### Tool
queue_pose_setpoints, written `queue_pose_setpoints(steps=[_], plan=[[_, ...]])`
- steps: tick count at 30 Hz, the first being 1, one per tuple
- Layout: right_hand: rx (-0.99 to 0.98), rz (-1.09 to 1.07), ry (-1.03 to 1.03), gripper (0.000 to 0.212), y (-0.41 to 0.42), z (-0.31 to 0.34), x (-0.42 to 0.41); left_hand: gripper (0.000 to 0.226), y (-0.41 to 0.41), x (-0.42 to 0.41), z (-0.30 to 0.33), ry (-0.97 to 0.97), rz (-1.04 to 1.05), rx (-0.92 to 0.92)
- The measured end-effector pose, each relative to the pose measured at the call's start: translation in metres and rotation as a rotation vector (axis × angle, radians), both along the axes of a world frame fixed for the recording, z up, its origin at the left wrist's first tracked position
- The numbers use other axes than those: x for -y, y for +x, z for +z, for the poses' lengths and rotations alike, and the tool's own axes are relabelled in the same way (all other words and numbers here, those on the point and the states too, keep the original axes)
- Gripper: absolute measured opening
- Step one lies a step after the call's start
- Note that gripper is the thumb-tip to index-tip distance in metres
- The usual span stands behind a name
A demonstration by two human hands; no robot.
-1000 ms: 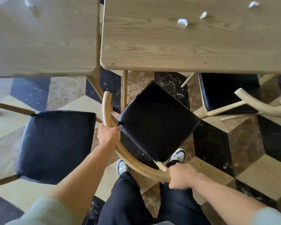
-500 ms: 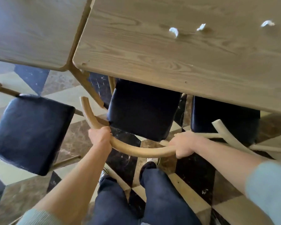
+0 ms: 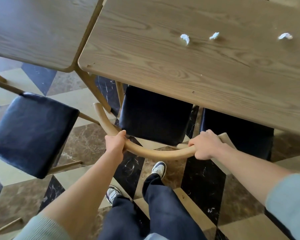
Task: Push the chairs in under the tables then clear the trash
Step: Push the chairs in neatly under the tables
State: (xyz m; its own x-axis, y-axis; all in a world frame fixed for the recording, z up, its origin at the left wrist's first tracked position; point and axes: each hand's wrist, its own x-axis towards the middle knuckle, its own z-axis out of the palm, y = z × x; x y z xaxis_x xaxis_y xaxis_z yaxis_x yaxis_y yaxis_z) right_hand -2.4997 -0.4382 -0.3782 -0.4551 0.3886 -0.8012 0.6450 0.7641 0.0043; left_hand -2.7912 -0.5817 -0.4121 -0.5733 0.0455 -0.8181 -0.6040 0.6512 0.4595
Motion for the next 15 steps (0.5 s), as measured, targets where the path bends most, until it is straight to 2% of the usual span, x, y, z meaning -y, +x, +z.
queue_pose_setpoints(steps=[7,15], plan=[[-0.055,-0.099,0.275,0.031,-0.003,-0.004,0.029,0.041,-0.01,-0.003,-0.003,0.096,-0.002,-0.02],[-0.043,-0.123,0.299,0.026,-0.037,-0.005,0.005,0.044,-0.052,-0.033,-0.006,0.088,-0.086,0.031]])
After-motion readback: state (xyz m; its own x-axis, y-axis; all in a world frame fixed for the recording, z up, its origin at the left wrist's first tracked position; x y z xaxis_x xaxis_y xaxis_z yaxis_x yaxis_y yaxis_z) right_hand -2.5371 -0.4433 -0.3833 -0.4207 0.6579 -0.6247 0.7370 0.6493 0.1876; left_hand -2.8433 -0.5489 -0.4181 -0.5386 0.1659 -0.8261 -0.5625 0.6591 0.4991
